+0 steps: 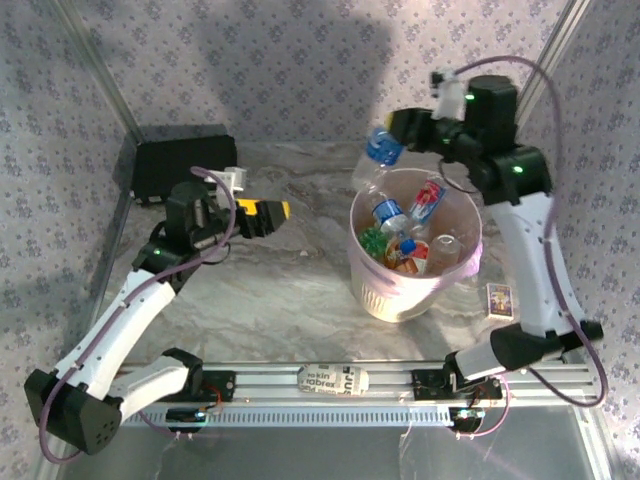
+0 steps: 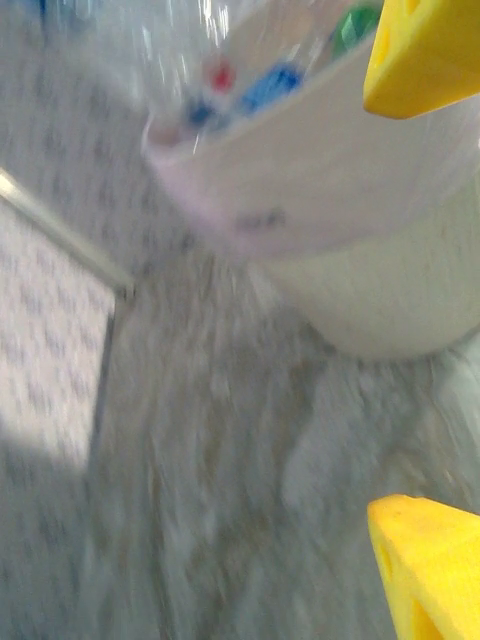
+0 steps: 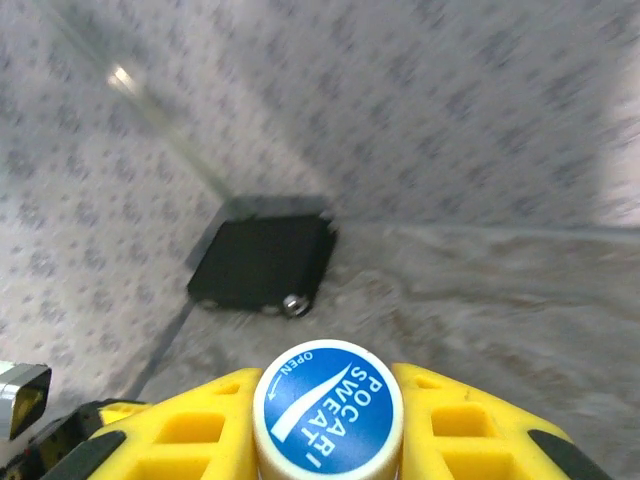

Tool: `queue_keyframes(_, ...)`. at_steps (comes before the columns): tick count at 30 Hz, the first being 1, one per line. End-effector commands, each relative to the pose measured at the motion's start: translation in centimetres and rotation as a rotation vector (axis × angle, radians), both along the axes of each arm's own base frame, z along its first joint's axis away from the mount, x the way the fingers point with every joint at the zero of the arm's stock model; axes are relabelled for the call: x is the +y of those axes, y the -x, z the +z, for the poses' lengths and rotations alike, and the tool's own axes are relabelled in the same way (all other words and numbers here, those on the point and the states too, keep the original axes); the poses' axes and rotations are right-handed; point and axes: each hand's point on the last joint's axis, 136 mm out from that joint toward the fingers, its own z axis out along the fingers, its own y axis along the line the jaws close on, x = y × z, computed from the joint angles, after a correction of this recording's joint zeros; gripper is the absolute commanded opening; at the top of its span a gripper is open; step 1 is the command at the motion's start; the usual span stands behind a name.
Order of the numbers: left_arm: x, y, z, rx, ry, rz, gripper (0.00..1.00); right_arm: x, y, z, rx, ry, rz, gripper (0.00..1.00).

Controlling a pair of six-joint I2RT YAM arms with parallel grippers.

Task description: Put the plastic bottles in the bin

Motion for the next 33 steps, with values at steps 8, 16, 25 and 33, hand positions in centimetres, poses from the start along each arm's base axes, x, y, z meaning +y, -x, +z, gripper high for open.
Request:
queue_keyframes(8, 14.8, 2.1, -11.1, 0.446, -0.295, 0.571, 0.97, -5.4, 0.4, -0.6, -0.047, 0.146, -0.135, 0.29)
queue_keyframes(16, 20.8, 4.6, -14.1, 0.486, -0.419, 0.813, 1.00, -5.9, -0.4, -3.0, -0.029, 0.199, -0.153, 0.28)
queue_keyframes(25, 24.5, 6.8, -16.5, 0.479, -0.411, 1.013, 1.00, -4.6, -0.4, -6.7, 0.038, 0.188, -0.104, 0.28)
queue_keyframes(33, 25.3, 7.3, -18.0, 0.504, -0.381, 1.061, 1.00, -3.7, 0.2, -11.1, 0.124, 0.185, -0.077, 0.28)
